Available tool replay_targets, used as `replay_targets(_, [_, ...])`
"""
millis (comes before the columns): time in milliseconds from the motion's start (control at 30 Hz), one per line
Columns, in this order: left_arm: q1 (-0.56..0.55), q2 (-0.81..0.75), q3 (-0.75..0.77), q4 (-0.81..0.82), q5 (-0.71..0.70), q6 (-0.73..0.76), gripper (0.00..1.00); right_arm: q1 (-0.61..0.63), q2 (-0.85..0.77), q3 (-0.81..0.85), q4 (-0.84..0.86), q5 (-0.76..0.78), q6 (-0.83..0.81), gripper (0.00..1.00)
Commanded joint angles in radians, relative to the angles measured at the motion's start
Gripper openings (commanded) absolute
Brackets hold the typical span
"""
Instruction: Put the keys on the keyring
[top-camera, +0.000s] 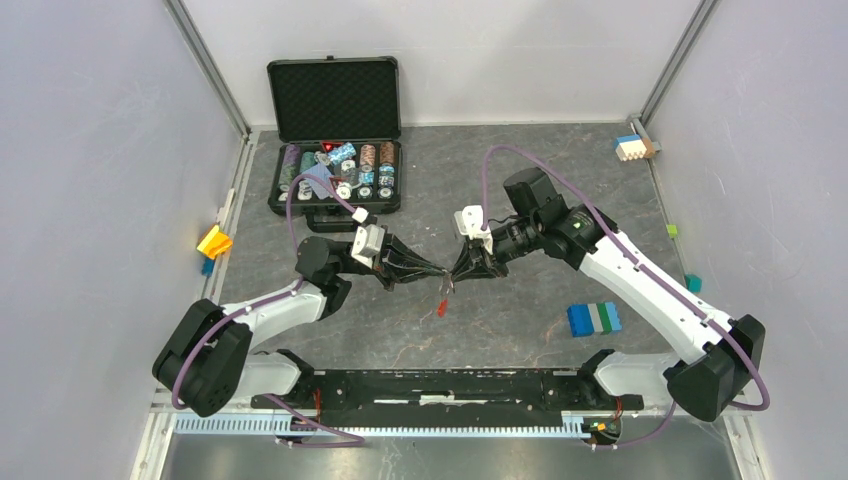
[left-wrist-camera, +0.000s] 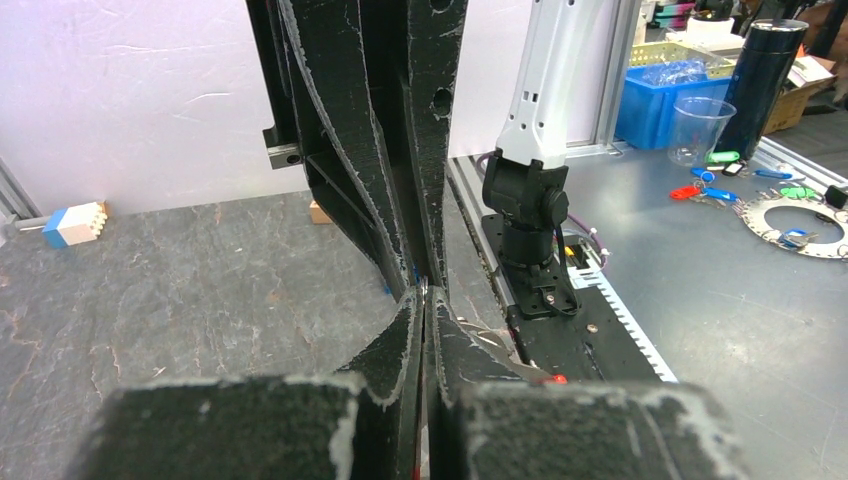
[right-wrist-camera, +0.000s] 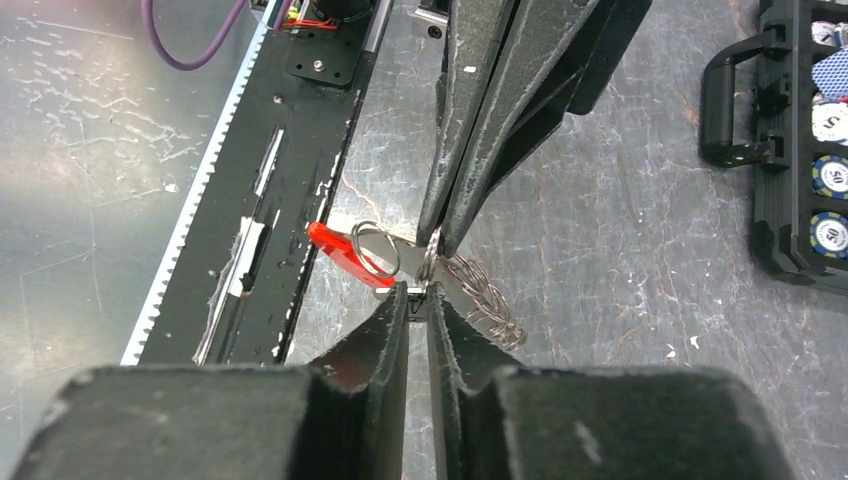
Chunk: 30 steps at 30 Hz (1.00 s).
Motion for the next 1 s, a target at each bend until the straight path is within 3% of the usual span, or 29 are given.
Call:
replay_targets(0, [-0.004, -0.001, 0.002, 0.029, 0.002, 0.027, 0.02, -0.001, -0.003, 0.022, 0.040, -0.027, 0.016, 0.13])
replay_targets(67, [-0.004, -0.001, 0.003, 0.035, 0.002, 0.023, 0.02, -0.001, -0.006, 0.005, 0.058, -0.019, 0.025, 0.01])
replay_targets(100, [-0.004, -0.001, 0.002, 0.042, 0.002, 0.021, 0.02, -0.001, -0.008, -0.003, 0.065, -0.017, 0.029, 0.00])
replay_targets(967, [-0.030, -0.017, 0.005, 0.088, 0.036, -0.037, 0.02, 0.005, -0.007, -0.083, 0.172, -0.045, 0.059, 0.00])
